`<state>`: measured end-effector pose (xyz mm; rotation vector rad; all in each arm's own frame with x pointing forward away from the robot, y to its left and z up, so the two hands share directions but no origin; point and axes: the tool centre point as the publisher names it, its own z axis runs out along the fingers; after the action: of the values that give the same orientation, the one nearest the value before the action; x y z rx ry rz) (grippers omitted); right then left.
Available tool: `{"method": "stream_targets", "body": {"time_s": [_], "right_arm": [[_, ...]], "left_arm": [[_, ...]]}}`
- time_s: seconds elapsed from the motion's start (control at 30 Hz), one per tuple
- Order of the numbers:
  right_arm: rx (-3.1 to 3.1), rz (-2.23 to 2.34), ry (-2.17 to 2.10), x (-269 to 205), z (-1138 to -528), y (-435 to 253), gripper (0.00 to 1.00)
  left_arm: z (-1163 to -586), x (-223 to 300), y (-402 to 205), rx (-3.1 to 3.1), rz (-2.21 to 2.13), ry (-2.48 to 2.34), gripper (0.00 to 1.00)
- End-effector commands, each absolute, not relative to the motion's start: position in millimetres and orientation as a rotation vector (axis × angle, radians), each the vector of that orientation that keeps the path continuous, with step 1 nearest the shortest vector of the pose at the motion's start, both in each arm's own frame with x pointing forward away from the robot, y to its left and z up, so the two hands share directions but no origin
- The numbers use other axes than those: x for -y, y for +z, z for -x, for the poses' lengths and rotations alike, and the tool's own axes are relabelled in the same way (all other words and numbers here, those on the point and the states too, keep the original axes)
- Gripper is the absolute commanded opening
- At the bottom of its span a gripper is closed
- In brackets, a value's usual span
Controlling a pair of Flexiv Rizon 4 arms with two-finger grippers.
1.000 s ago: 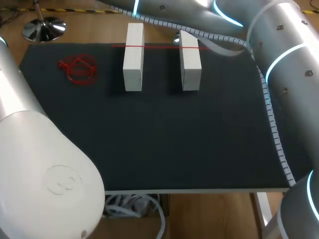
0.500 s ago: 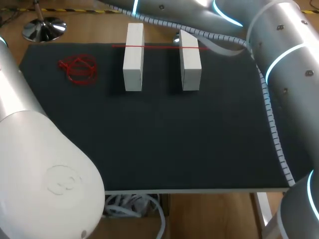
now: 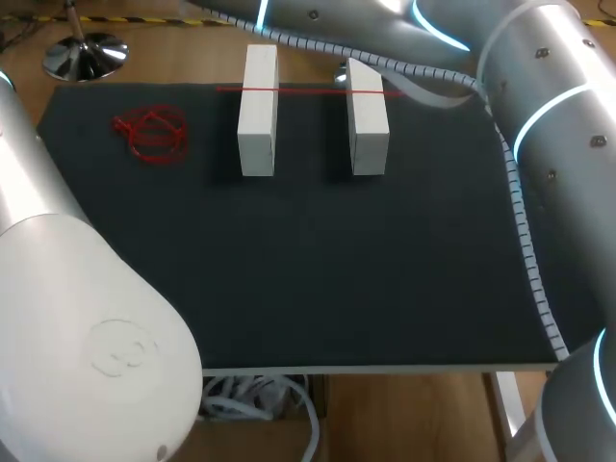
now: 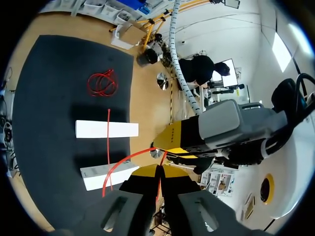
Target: Grab the tape and strap the tape.
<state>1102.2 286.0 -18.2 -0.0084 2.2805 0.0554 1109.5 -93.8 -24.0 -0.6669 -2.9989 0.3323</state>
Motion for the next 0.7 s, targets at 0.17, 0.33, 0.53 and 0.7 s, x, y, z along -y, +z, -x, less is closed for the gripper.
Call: {"method": "stream_targets", "body": {"time_s": [0.17, 0.33, 0.53, 0.7], "right_arm": [[-2.29, 0.018, 0.048, -286.8, -1102.9, -16.3, 0.0], [-2.29, 0.017, 0.04, -285.7, -1104.8, -16.9, 0.0], [-2.291, 0.023, 0.034, -286.0, -1106.3, -15.8, 0.0], [-2.296, 0.033, 0.031, -287.9, -1108.6, -16.1, 0.0]], "left_arm": [[-1110.1, 94.0, -23.4, 2.997, 0.667, 0.33, 0.0], [-1110.1, 94.0, -23.4, 2.997, 0.667, 0.33, 0.0], [-1110.1, 94.0, -23.4, 2.997, 0.667, 0.33, 0.0], [-1110.1, 94.0, -23.4, 2.997, 0.667, 0.33, 0.0]]}}
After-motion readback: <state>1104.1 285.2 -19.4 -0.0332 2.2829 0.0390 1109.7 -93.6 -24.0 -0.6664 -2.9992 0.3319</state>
